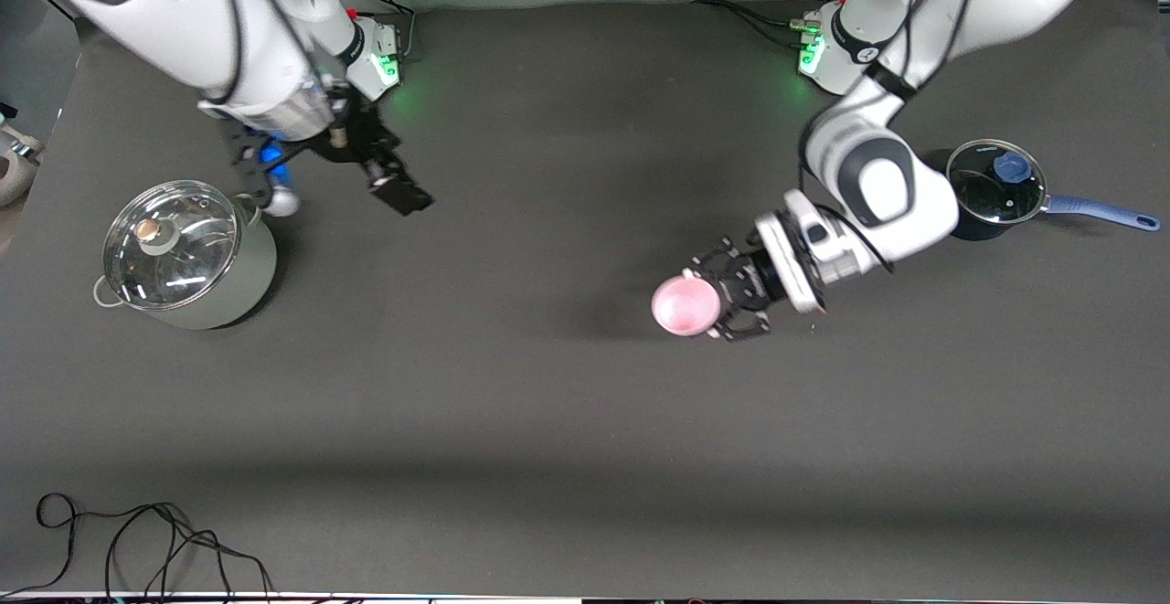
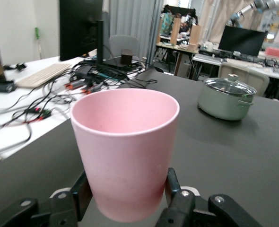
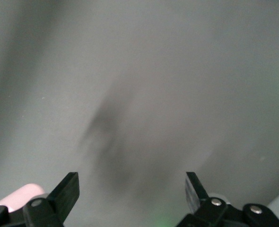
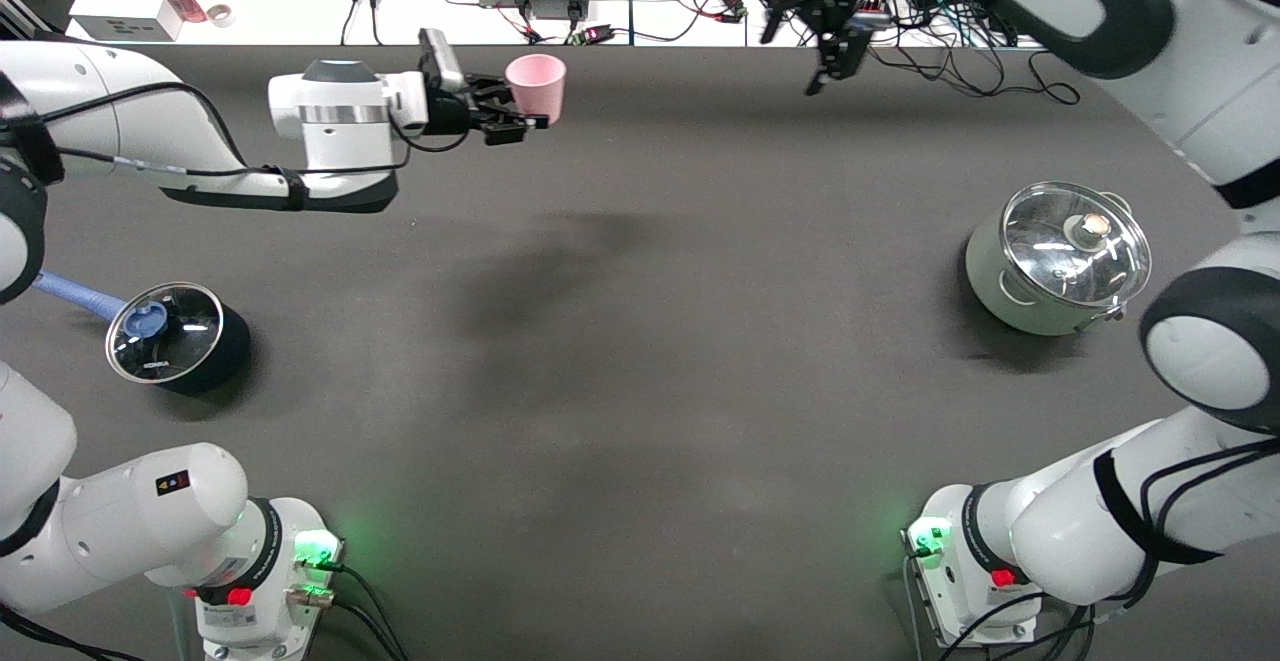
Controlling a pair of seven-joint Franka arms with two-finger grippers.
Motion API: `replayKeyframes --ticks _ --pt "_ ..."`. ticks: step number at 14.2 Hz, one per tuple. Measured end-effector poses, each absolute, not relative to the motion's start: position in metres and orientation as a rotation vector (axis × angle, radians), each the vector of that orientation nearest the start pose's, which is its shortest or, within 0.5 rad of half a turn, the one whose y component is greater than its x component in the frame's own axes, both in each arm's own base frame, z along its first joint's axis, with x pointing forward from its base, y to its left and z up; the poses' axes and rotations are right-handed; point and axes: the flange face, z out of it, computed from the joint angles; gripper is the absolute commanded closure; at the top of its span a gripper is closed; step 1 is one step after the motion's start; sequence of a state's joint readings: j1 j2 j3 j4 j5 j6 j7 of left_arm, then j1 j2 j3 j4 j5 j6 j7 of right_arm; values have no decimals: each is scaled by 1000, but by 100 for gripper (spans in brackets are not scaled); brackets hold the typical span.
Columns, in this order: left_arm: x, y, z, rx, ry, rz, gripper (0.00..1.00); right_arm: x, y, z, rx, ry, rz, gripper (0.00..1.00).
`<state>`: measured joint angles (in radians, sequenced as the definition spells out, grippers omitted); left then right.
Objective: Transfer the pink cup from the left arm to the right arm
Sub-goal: 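Lift the cup with the left gripper while the right gripper reaches toward it, then close the right gripper on the cup beside the left gripper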
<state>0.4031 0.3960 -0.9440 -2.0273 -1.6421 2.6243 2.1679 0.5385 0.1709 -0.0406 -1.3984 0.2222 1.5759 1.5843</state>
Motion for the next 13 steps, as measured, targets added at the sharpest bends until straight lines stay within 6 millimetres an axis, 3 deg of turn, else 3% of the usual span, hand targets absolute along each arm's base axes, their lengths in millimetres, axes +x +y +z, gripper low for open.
replayKeyframes --ticks 3,5,9,13 --pt "505 -321 380 1817 -1191 1129 68 527 358 606 -2522 1624 260 1" --pt "484 -344 395 1844 -1208 1129 68 532 377 601 -2496 1641 250 1" --pt "469 -364 414 1874 -1177 1128 68 533 392 602 -2439 1673 255 1" --pt "465 -372 423 1884 -1163 1136 68 512 420 603 -2456 1632 294 1"
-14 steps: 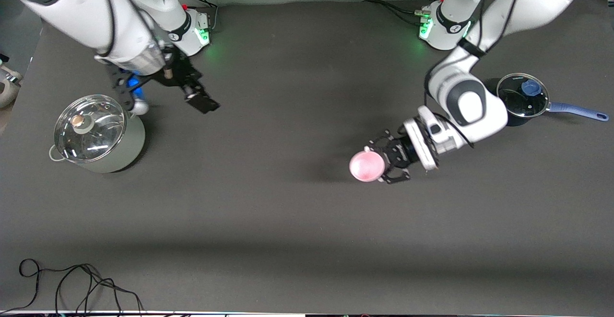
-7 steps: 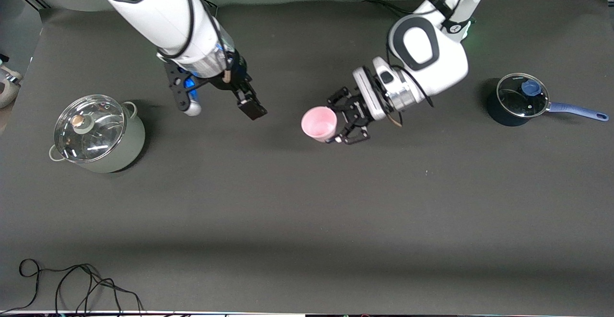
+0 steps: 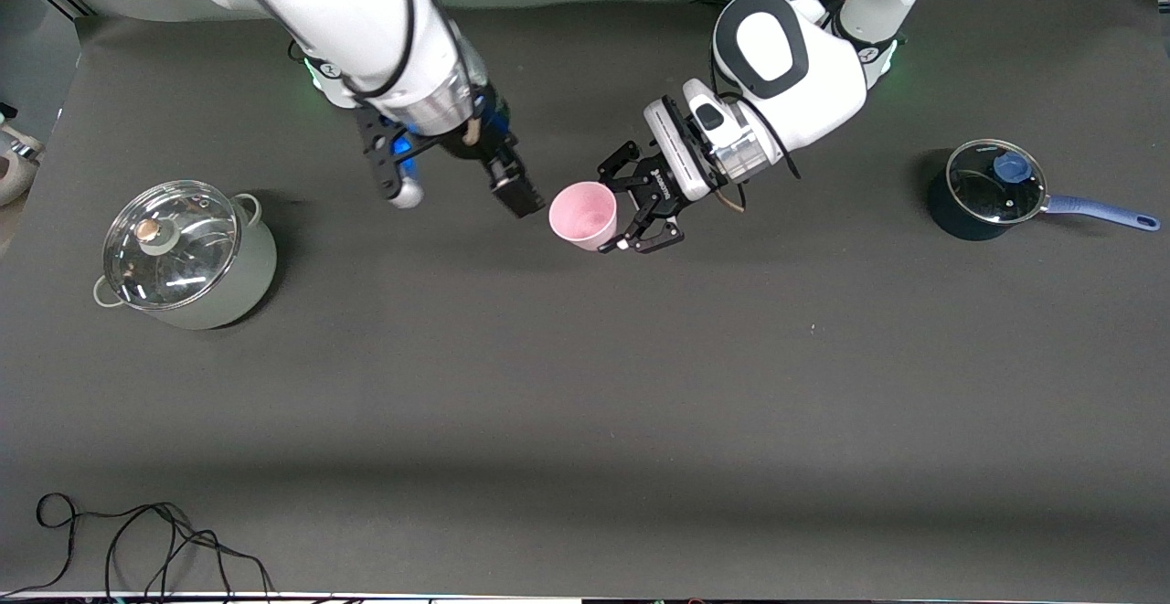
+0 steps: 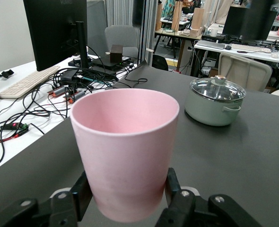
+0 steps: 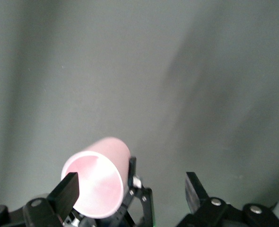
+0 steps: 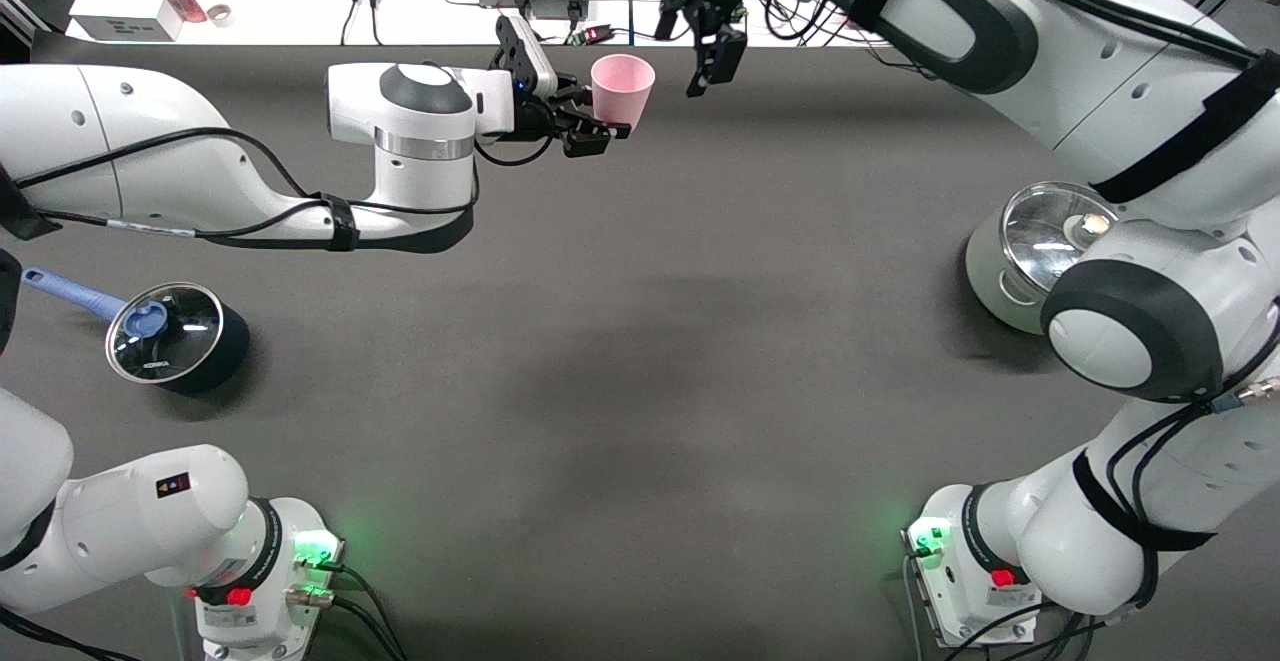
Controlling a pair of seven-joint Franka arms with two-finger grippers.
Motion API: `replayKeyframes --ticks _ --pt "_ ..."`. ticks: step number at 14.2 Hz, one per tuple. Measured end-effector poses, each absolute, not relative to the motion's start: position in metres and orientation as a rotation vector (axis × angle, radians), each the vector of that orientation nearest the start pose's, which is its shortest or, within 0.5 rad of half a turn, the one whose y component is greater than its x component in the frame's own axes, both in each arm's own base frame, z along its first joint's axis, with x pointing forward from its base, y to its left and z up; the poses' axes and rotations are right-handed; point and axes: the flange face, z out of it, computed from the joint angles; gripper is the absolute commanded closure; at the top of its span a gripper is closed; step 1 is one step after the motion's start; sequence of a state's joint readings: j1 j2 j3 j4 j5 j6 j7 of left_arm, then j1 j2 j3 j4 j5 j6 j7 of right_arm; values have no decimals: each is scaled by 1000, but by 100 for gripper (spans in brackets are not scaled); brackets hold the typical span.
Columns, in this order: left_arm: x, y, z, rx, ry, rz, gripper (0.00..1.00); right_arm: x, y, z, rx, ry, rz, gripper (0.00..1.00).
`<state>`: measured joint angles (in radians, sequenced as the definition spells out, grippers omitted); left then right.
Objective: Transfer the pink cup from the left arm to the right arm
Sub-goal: 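Close the right gripper on the cup beside the left gripper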
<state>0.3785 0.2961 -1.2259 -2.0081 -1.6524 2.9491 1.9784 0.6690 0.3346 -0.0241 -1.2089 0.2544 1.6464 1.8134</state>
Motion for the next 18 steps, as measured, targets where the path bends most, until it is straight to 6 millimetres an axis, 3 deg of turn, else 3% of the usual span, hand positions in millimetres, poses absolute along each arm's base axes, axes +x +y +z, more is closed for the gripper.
replayKeyframes --ticks 4,12,13,14,17,18 --pt "465 -372 424 1888 -1156 1136 68 495 445 595 -2489 1600 320 1" --pt "465 -372 424 1891 -1152 1135 66 508 455 565 -2491 1621 326 2" --pt "465 -372 424 1891 -1152 1135 65 509 456 561 -2492 1624 328 10" --pt "465 -372 424 1891 -1151 1135 65 510 456 559 -2494 1626 329 28" --pt "465 -372 423 1892 -1150 1134 65 510 456 557 -2494 1627 330 94" --pt "465 -372 423 1893 -1149 1134 65 510 456 557 -2494 1627 329 100"
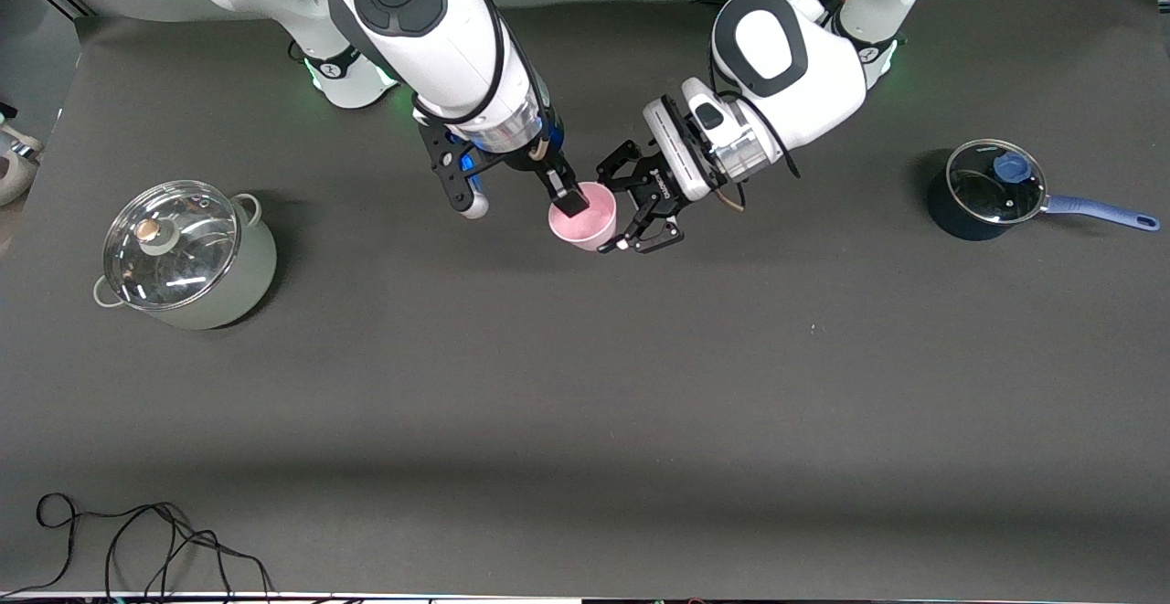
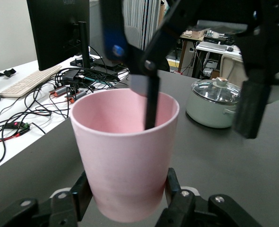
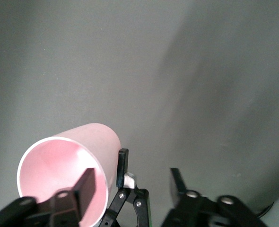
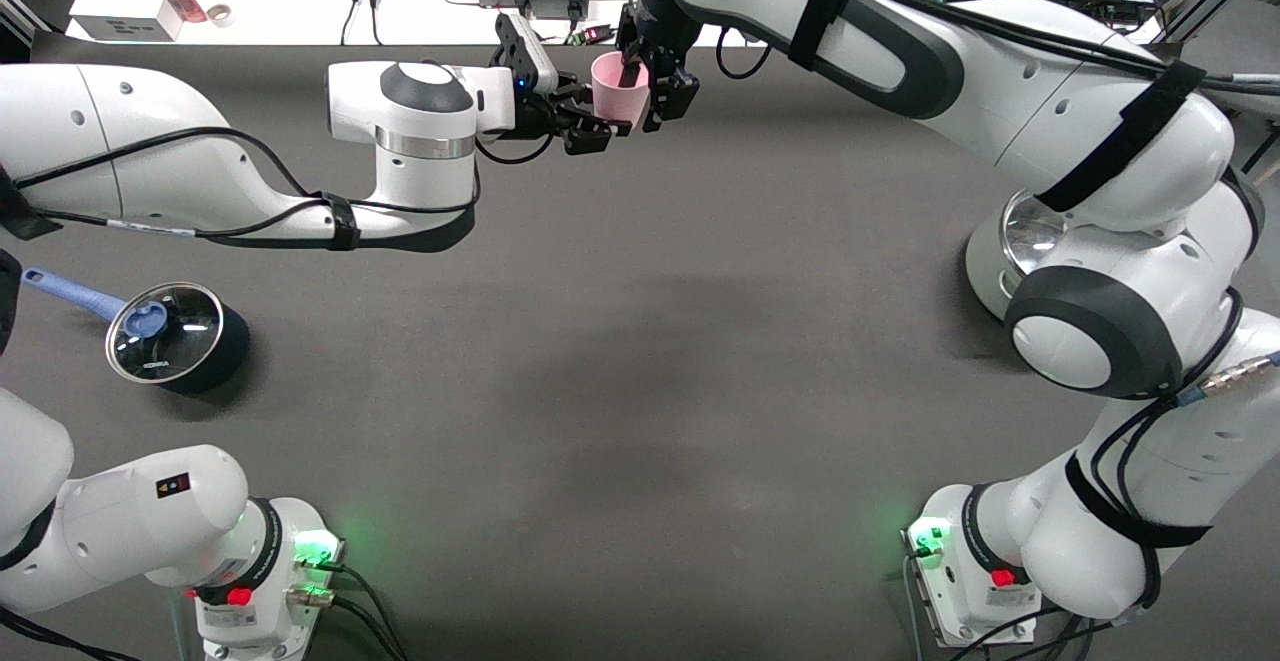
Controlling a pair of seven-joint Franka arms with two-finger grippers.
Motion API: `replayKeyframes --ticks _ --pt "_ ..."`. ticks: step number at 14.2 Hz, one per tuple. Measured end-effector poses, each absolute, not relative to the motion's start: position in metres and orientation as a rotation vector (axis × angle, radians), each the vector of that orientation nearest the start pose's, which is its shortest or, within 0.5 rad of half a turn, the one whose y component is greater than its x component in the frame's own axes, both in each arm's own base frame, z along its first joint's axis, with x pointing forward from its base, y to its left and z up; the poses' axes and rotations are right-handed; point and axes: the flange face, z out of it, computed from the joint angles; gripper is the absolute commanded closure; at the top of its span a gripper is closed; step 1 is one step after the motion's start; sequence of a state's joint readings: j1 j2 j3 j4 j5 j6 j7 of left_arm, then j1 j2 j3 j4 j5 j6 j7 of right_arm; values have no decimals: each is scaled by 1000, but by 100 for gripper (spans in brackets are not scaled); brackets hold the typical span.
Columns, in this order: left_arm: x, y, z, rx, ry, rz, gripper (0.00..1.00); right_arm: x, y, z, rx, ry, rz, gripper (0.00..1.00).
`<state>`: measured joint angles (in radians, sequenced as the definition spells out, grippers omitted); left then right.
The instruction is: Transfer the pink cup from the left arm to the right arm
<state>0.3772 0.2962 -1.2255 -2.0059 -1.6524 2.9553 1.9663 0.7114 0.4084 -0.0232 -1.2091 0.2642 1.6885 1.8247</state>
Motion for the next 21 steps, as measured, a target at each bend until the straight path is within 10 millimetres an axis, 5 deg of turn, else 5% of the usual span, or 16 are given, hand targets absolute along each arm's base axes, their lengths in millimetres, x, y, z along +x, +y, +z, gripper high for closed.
replayKeyframes --ticks 7,9,12,14,17,21 --pt "461 -377 424 1882 -1160 1129 63 516 454 560 -2466 1628 310 100" --pt "461 -377 424 1882 -1160 1130 46 516 454 561 -2465 1628 309 100" --pt "464 -376 427 1888 -1137 1131 6 517 453 564 -2466 1611 303 100" --pt "468 -374 431 1899 -1095 1127 2 521 448 569 -2484 1565 289 100" --pt "479 -363 433 1919 -1058 1137 2 537 420 571 -2549 1487 281 100" --pt "502 -340 415 1919 -994 1106 2 561 345 588 -2687 1307 302 100"
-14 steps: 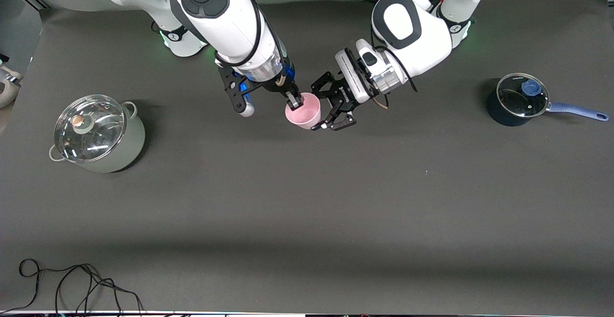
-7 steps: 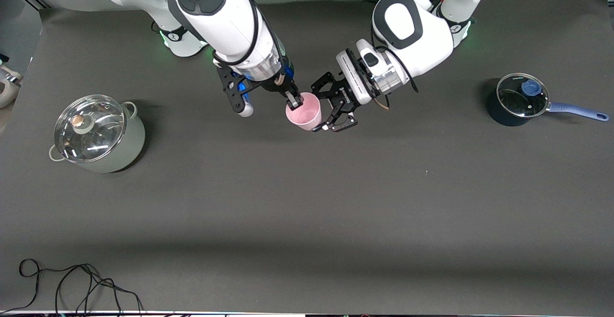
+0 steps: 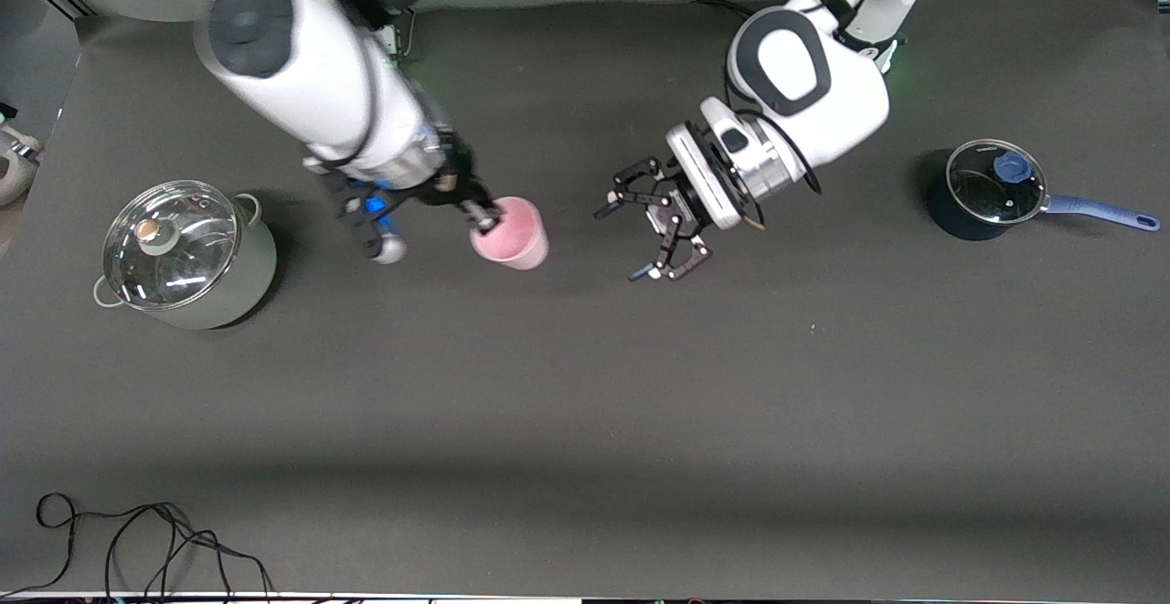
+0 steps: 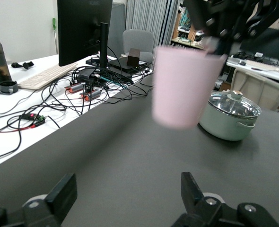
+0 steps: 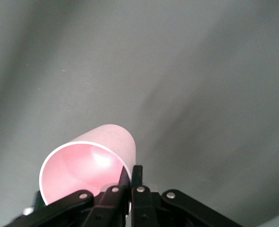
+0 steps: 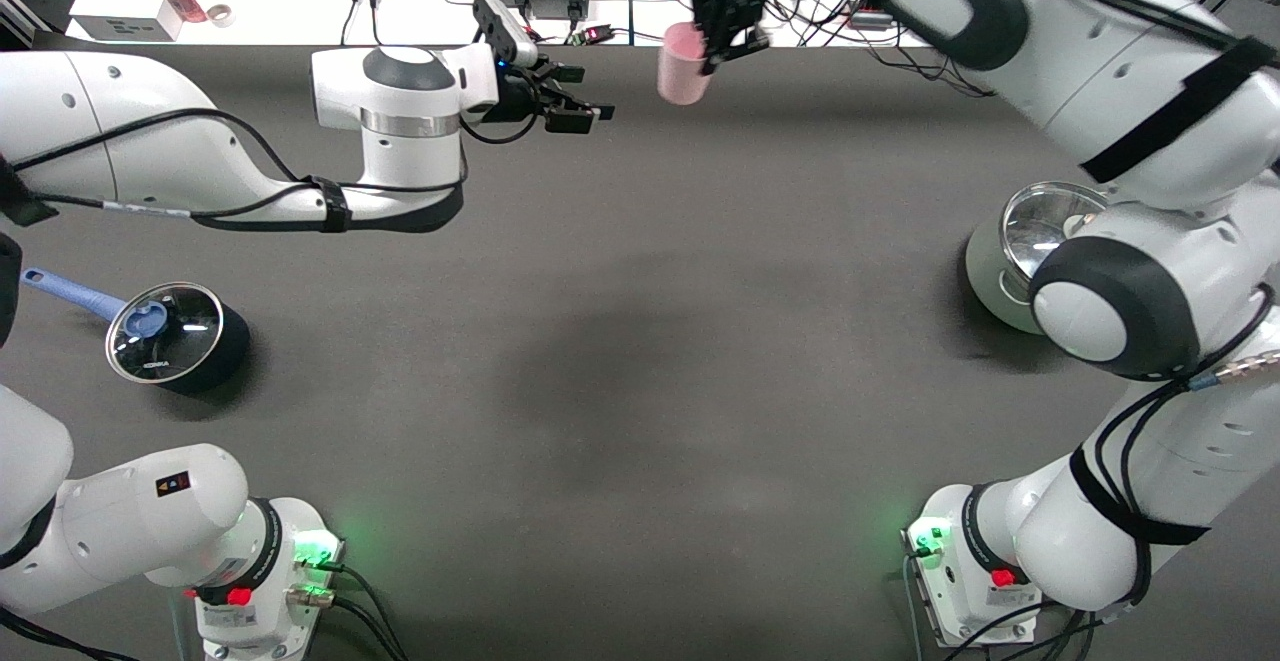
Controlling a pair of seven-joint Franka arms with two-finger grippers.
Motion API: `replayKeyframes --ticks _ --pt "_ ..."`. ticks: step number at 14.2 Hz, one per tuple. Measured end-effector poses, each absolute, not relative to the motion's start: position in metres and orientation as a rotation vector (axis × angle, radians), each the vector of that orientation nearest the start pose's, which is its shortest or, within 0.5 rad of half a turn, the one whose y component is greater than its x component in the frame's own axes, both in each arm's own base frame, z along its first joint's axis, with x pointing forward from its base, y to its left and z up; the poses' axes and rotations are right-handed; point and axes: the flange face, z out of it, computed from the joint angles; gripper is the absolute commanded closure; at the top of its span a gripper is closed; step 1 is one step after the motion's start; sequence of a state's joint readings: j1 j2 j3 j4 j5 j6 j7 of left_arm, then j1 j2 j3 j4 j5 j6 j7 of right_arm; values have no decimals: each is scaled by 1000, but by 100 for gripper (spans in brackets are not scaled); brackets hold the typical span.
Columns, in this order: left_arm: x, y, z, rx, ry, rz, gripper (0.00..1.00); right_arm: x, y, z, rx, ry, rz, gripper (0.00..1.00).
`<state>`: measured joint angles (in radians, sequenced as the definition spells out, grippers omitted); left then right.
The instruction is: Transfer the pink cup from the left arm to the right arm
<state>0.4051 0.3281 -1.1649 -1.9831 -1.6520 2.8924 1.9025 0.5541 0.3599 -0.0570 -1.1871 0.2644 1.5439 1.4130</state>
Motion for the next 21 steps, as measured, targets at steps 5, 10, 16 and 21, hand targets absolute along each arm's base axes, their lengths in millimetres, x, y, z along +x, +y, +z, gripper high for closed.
replayKeyframes --ticks 5,10,16,21 --pt "540 -282 380 1814 -975 1026 2 576 213 618 -2902 906 330 100" --pt "571 -196 353 1747 -922 594 1 580 113 612 -3118 439 294 100" --pt "590 -97 385 1846 -778 36 1 588 32 545 -3103 332 236 100" --pt "594 -16 428 2126 -750 -322 1 571 19 430 -3082 366 135 100"
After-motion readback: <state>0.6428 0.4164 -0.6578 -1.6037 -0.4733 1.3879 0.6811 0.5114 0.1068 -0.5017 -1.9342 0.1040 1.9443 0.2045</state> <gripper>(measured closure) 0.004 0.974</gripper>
